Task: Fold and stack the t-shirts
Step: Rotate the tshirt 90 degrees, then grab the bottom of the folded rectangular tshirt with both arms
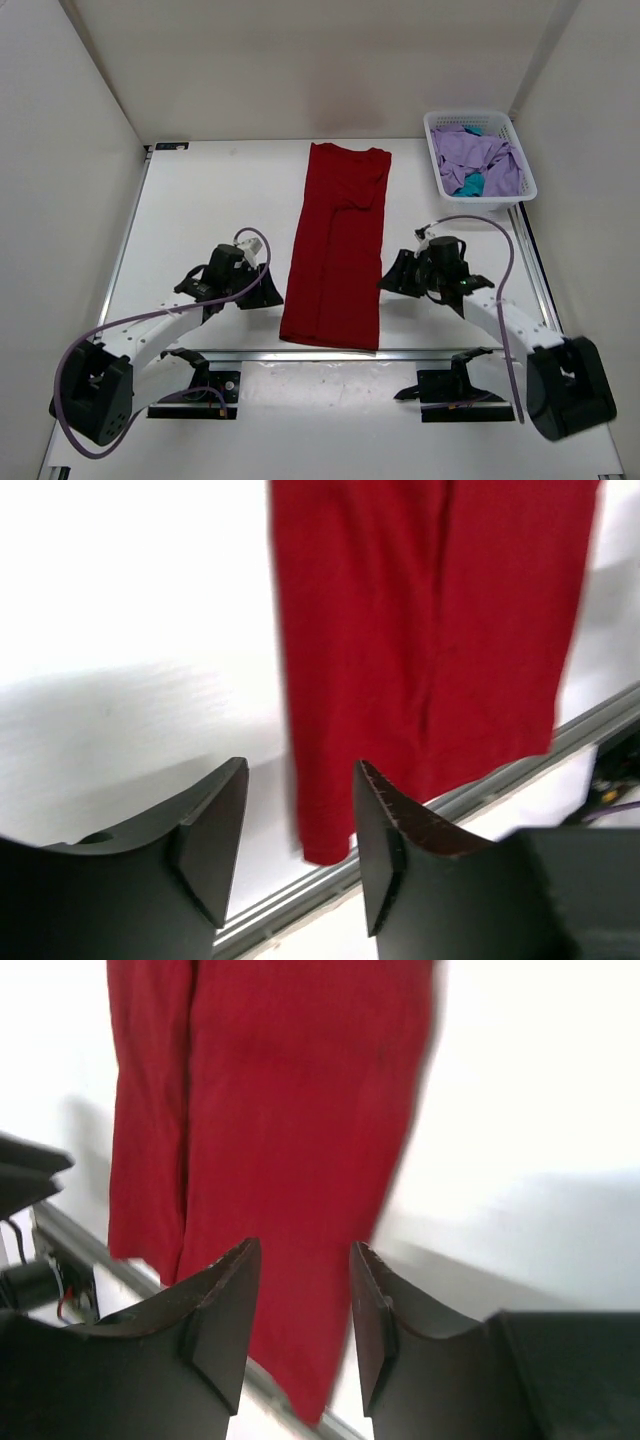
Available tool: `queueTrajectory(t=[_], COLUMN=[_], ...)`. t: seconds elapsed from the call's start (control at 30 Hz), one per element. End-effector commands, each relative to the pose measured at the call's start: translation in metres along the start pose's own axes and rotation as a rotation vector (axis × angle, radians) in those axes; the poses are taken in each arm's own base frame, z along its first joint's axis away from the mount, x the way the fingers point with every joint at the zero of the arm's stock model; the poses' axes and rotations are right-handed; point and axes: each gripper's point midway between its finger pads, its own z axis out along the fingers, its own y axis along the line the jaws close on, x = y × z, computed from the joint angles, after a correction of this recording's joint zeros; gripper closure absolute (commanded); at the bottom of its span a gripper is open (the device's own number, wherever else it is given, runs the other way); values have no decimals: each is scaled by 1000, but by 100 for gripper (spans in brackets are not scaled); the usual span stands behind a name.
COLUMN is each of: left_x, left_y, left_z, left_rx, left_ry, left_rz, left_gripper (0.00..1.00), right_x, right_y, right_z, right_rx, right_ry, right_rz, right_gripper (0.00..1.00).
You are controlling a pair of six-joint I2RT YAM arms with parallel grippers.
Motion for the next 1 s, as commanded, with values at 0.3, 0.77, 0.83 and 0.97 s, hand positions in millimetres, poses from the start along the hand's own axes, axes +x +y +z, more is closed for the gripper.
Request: queueTrajectory(t=[0.3,0.77,0.83,0.97], left_x=[66,86,91,114], left_y=[4,-10,-15,-2], left_z=[5,10,9,-10], left_rx=[45,86,97,63], left_ry=[183,274,295,372], left_rz=[16,46,75,42], left_gripper=[35,80,92,100], right_x=[130,149,152,165], right_y=[-10,8,9,23], right_z=[-34,-26,-27,-40], right_rx=[45,-66,-73,-71], right_ry=[271,304,317,361], right_rz=[59,107,101,73], right_gripper=[60,88,99,100])
